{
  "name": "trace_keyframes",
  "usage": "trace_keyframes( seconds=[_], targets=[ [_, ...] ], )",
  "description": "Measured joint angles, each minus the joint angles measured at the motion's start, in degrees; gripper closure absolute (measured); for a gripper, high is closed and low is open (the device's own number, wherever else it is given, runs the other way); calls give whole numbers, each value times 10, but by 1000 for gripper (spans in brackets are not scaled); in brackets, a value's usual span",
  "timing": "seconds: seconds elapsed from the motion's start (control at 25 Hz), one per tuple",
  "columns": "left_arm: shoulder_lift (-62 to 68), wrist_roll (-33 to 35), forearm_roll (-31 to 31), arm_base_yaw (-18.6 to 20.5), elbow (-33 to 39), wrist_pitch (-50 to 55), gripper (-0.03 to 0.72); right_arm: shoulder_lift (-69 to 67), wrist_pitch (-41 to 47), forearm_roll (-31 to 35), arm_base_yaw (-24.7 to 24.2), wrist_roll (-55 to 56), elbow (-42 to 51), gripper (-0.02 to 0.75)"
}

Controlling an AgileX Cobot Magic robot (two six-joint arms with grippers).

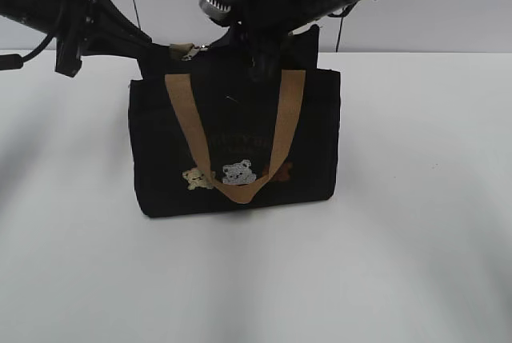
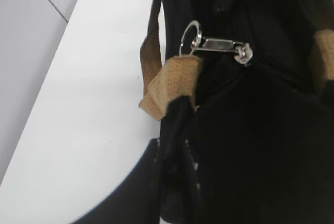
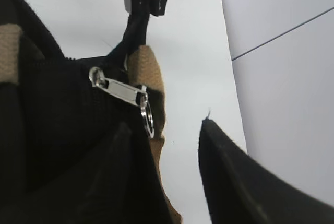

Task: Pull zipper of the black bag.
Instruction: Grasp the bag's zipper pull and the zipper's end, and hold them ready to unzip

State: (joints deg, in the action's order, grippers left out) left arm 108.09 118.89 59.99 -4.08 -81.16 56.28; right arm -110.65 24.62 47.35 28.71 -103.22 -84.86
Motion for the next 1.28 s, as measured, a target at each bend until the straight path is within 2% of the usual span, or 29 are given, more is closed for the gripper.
trace_keyframes(
  seconds=[0.32,0.72,1.28],
  targets=[
    [0,0,0,0,0,0,640,-16,-2,45,0,-57,0,446],
    [0,0,1,0,0,2,640,-28,-2,100,0,-116,0,458],
    [0,0,1,0,-1,2,640,-29,15,108,0,-123,0,746]
  ],
)
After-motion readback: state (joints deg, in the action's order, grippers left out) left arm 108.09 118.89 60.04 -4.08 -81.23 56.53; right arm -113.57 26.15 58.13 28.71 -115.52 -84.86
